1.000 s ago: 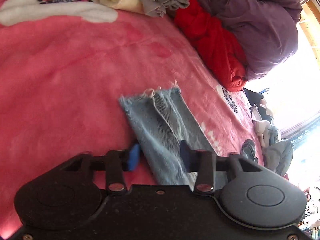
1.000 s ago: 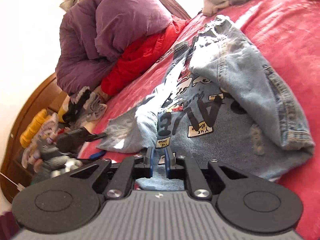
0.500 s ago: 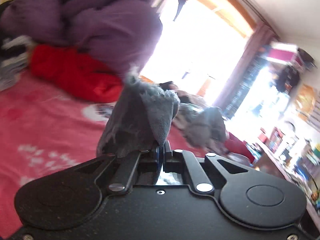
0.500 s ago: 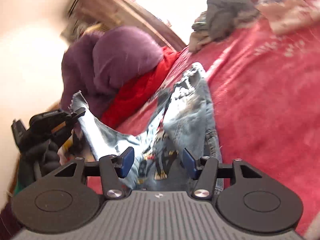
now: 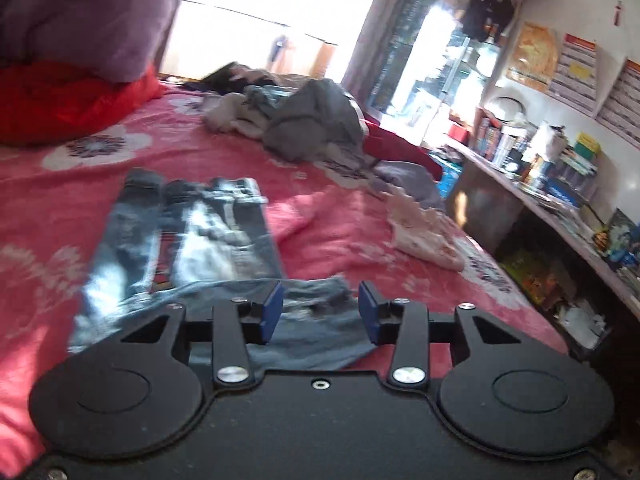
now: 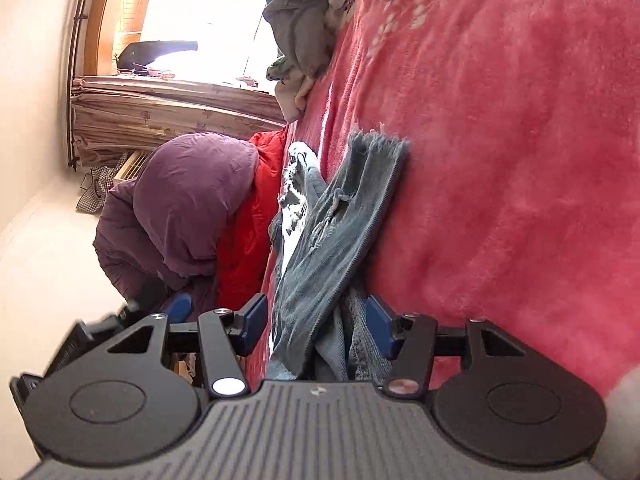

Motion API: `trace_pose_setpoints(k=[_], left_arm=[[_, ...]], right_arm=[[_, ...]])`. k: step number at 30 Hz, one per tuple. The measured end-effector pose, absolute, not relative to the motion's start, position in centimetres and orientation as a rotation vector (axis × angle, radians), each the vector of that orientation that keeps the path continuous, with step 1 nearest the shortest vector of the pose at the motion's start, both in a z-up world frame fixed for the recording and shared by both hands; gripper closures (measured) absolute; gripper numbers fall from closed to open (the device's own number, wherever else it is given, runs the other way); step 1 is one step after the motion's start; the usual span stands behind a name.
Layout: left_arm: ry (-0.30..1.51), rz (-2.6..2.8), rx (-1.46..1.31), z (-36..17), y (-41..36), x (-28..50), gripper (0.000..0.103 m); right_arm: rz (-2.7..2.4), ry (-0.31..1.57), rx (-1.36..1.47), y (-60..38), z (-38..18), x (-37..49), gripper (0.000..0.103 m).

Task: Fold clothes

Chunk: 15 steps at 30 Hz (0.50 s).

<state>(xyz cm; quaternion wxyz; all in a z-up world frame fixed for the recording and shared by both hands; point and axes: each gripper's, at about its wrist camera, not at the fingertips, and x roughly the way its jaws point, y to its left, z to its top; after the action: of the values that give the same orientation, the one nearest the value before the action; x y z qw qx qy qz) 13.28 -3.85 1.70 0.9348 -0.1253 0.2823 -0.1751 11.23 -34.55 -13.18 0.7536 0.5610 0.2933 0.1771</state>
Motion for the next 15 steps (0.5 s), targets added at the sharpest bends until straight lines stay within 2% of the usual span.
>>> trace_pose_setpoints(k=[7, 14, 15], left_arm=[[0.619, -0.1, -0.301, -0.5, 6.3, 7.0, 0.063], [0.642, -0.154, -0.137, -2.4, 6.5, 5.8, 0.063], [0.642, -0.185, -0.085, -2.7, 5.8, 5.7, 0.06]], right_arm=[[0.274, 0.64, 1.272, -35.2, -14.3, 12.9, 0.046], [0.228, 0.606, 1.32, -35.6, -15.1, 15.8, 0.047], [0.222, 0.599, 1.326, -35.7, -15.3, 16.2, 0.048]])
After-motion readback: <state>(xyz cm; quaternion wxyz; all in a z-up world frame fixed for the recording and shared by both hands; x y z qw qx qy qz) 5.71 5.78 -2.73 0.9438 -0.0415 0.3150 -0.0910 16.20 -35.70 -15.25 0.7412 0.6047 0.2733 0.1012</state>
